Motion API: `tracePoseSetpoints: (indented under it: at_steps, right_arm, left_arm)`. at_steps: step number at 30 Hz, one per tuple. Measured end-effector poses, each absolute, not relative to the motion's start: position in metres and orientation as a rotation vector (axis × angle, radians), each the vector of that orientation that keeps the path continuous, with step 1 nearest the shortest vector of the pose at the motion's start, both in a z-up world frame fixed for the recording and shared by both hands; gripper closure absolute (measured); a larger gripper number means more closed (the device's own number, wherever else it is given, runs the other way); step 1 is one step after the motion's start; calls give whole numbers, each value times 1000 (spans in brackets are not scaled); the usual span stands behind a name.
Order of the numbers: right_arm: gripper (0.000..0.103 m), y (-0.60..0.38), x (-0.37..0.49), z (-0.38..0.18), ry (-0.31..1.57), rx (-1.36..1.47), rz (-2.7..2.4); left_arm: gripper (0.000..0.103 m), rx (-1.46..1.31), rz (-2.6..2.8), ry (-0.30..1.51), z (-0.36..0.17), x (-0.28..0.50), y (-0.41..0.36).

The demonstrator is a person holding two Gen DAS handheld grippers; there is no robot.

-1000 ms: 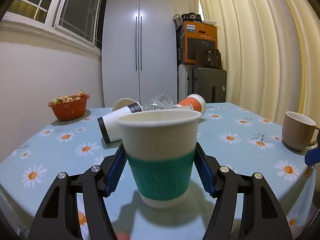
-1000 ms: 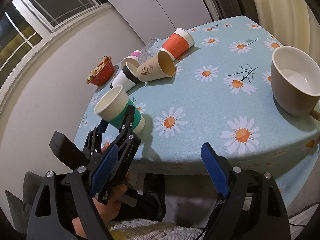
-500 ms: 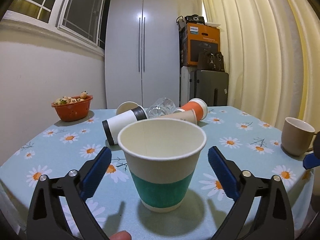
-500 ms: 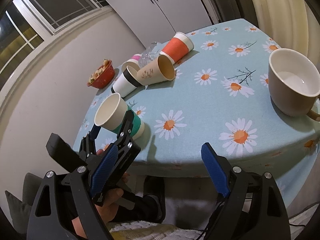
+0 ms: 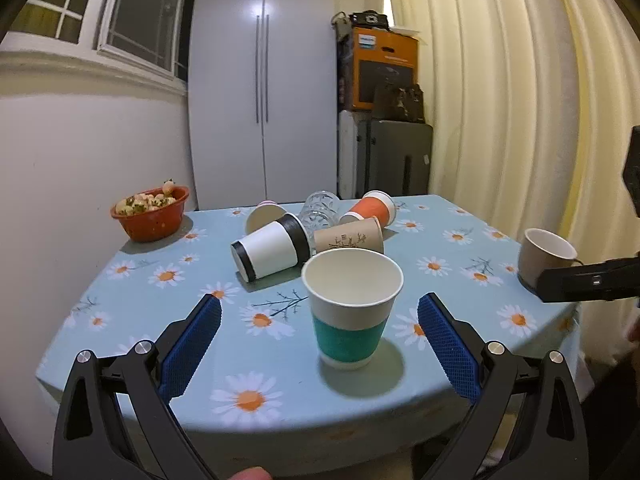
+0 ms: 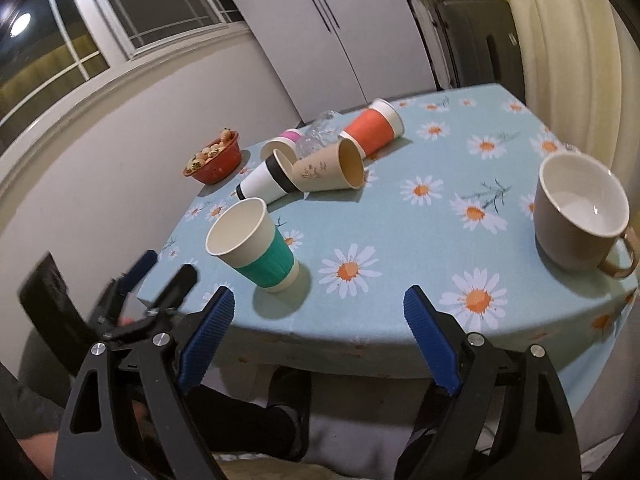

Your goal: Flip cup upright

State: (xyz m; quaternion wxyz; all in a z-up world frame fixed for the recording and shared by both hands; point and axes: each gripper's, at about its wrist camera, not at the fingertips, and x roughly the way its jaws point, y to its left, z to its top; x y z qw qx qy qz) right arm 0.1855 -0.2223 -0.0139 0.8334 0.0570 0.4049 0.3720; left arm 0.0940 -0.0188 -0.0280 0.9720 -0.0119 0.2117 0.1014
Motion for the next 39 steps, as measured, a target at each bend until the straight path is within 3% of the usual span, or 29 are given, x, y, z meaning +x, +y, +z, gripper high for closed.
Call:
tracePoseSetpoints:
  at_steps: [19,39]
  right_arm:
    - [13,-196,130,7,639,-197,774]
    - [9,-209,89,8,470,-246,725]
  left_arm:
    - [7,-41,89,494,7,25,19]
    - [7,-76,91,475,-1,7,16]
